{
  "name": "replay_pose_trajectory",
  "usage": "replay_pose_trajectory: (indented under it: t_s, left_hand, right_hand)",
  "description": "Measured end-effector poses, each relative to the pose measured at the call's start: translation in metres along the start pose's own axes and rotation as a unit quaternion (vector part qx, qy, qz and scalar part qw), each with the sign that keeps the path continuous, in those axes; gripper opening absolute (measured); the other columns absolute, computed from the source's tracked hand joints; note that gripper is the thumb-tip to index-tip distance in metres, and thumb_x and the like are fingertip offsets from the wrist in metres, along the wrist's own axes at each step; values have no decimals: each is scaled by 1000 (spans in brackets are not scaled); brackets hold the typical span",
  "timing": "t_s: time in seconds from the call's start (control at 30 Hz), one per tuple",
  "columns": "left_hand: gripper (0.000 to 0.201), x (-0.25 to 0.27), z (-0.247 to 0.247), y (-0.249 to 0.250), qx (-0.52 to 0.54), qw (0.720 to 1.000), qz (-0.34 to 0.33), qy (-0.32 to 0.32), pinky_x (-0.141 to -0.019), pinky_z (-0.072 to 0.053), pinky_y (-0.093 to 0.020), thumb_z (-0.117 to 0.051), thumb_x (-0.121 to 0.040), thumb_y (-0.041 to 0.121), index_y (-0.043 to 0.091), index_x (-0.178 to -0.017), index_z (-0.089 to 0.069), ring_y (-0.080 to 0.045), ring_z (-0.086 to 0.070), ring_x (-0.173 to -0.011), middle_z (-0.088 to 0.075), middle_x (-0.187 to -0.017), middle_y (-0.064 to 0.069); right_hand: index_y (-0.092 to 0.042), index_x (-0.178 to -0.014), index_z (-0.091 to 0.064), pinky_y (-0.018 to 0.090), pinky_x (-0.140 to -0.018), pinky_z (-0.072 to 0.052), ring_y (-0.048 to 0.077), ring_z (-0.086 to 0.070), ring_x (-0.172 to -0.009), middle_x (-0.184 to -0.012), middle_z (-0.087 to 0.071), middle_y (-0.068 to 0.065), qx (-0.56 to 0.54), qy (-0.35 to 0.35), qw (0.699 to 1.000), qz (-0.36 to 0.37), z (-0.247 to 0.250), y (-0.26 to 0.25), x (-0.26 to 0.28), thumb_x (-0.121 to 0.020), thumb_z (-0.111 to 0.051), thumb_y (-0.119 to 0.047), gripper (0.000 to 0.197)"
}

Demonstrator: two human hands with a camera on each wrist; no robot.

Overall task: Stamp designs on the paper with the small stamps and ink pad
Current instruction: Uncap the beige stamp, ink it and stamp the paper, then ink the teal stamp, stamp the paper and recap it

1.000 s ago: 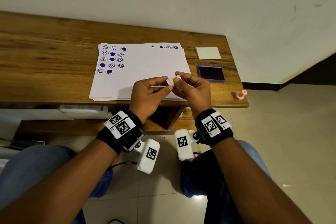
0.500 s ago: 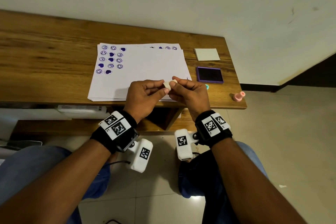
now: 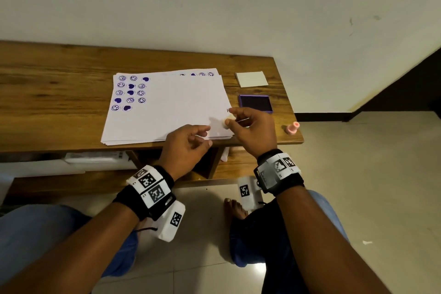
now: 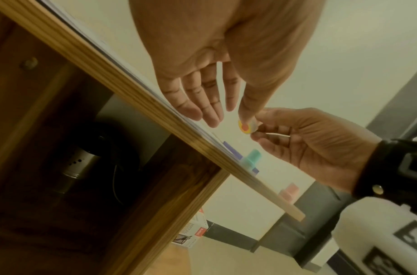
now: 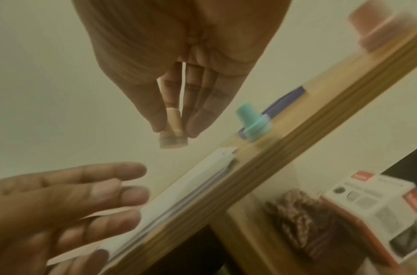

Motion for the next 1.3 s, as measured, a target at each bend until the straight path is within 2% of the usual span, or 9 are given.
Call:
replay_pose_trajectory:
  t_s: [0.1,0.23,0.47,0.63,0.77,1.0,1.1,1.2,1.3]
  left_hand:
    - [28,3,-11,5,-40,998,-40,-12,-84,-56,-23,-71,-85,17,16,-113,-71,-6,-64,-95,-68,-107,3]
    - [22,2,-35,15,-145,984,-99,-26,-87,-47,-24,-70,-85,22,20,-107,-72,-10,-56,-102,-65,-106,7]
    - [44,-24,-73,37,-306,943,-116,-53,-99,-38,-37,-66,-83,43,26,-124,-63,-18,-44,-123,-56,-129,4]
    - [51,-35,-80,30,-352,929,-88,-65,-103,-36,-39,-64,-82,50,28,-129,-58,-19,-44,-124,-55,-132,5]
    - [48,-35,-79,25,-369,923,-87,-73,-102,-37,-38,-66,-82,47,26,-126,-61,-19,-46,-122,-55,-131,4]
    - [48,-36,-80,30,-370,922,-76,-82,-102,-38,-35,-67,-82,46,27,-126,-61,-18,-45,-123,-54,-132,4]
    - [48,-37,-77,29,-339,934,-68,-87,-102,-39,-35,-68,-82,46,27,-125,-62,-18,-46,-122,-55,-132,4]
    - [42,-37,-67,31,-295,950,-77,-66,-97,-39,-30,-68,-84,39,23,-122,-64,-19,-49,-119,-59,-128,2]
    - [36,-34,-56,34,-257,960,-89,-60,-94,-36,-25,-68,-86,32,21,-121,-66,-18,-49,-117,-61,-125,2]
  right_hand:
    - [-21,-112,-75,24,-70,-56,5,-67,-76,-97,-74,-8,57,60,996,24,36,9,3,-85,-77,-27,28]
    - [-25,-112,-74,27,-69,-51,12,-63,-76,-94,-74,-9,122,132,983,32,80,20,4,-84,-76,-34,30]
    - [-33,-109,-73,35,-76,-57,22,-67,-93,-91,-73,-11,154,214,964,-41,130,52,-16,-80,-70,-41,31]
    - [-29,-111,-73,36,-80,-56,23,-64,-102,-94,-76,-6,204,180,959,-81,128,73,-30,-81,-70,-42,33]
    - [-29,-109,-73,39,-81,-59,23,-66,-100,-95,-76,-4,225,153,955,-113,121,87,-33,-77,-70,-43,34]
    - [-30,-113,-71,35,-83,-57,23,-64,-105,-103,-74,-1,254,135,948,-133,114,88,-32,-80,-68,-44,36]
    - [-26,-121,-70,35,-82,-51,24,-55,-114,-114,-72,-2,282,141,945,-86,118,70,-30,-84,-72,-42,41]
    - [-22,-119,-71,28,-76,-42,24,-55,-109,-113,-72,1,292,148,945,8,104,39,-26,-85,-74,-39,38]
    - [-21,-120,-70,26,-81,-43,19,-60,-107,-109,-72,0,273,73,957,58,64,18,-24,-86,-73,-41,40]
Point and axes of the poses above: each hand's wrist, its own x-axis away from the middle knuckle, its own z-axis out of the back of the hand, y = z × x, the point moved 7 cm from there along -x, towards the middle knuckle
